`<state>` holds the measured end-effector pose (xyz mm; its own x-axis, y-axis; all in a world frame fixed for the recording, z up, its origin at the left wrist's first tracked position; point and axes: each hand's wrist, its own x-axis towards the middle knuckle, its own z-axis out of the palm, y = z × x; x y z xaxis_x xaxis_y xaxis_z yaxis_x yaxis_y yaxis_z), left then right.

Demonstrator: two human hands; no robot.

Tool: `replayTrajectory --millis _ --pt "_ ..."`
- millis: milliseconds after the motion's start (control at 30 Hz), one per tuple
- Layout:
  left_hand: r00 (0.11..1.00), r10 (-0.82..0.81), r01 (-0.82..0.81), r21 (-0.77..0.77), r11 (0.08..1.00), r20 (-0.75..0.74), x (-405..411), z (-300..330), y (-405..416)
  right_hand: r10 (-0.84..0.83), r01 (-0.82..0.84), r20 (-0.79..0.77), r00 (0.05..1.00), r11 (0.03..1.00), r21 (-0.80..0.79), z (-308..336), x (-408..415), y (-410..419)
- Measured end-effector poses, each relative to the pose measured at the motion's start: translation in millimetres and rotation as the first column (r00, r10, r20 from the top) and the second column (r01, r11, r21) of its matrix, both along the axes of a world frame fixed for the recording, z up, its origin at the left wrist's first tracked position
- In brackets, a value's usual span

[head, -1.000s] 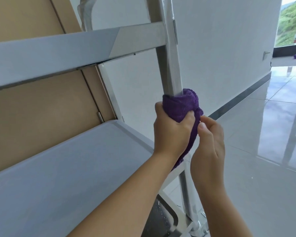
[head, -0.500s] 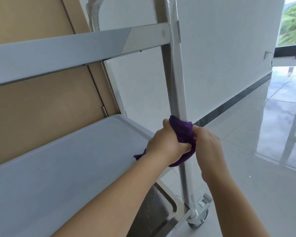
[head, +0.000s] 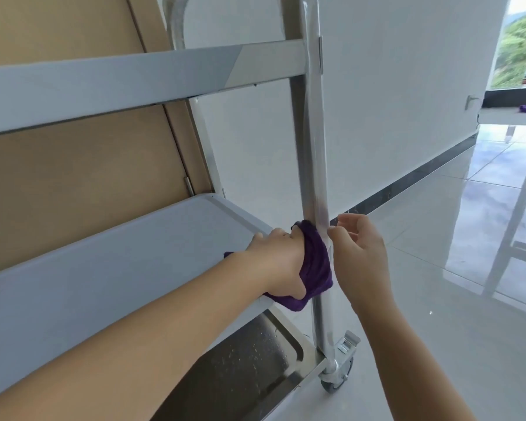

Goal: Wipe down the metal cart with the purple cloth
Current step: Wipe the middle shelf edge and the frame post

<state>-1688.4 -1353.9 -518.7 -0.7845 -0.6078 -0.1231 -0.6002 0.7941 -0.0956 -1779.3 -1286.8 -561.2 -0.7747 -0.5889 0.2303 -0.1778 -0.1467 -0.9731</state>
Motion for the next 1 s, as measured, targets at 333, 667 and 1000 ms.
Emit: replayTrajectory --millis 333,667,1000 --pt "0.981 0.036 -0.073 -0.19 0.979 -0.19 1 -27 5 -0.162 0.205 0.183 0.97 0.947 -0.248 -28 26 -1" --pt "0.937 0.009 -0.049 -0.107 0.993 -0.348 28 -23 9 -0.052 -0.169 -0.664 0.746 0.95 -0.263 -47 22 9" --pt "0.969 0.212 -0.243 -0.358 0.902 -0.124 145 -20 27 0.365 -0.104 -0.928 0.074 0.928 0.357 -35 4 -16"
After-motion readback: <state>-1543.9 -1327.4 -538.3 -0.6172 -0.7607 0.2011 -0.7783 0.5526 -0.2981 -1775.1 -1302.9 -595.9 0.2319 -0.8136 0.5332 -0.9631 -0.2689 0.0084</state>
